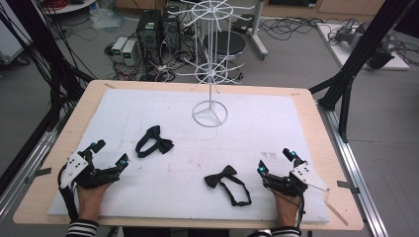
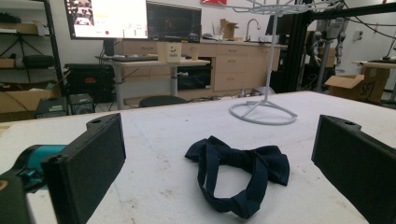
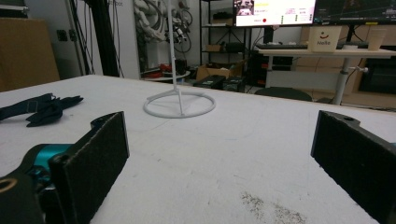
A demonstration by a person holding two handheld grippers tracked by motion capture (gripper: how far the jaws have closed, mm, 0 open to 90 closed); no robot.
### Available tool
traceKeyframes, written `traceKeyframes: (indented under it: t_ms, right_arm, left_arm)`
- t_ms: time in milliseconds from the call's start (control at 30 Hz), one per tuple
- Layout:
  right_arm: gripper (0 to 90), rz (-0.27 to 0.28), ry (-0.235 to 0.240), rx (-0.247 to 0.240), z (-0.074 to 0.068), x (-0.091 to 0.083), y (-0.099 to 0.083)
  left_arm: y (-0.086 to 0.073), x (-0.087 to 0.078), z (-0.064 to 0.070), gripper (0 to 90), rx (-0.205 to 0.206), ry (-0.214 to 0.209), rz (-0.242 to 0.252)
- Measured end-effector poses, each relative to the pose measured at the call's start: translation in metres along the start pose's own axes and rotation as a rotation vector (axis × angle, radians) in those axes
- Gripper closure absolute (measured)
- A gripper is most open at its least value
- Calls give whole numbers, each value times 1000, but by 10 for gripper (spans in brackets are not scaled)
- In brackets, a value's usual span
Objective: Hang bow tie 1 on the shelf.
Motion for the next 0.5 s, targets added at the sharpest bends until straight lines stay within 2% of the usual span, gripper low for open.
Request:
traceKeyframes:
  t_ms: [500]
  right_arm:
    - [34, 7, 1, -4, -1, 0, 0]
  left_arm:
    - [1, 2, -3, 32, -39, 5, -16]
Point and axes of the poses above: each handheld gripper's, and its own axes: x roughly forward along the jaws, y roughly out of its top, z roughly to its right, the point moved 5 cm from there along x, roughly forward along the jaws, and after that the axes turned 12 degrees about -x, right-handed, at the moved point
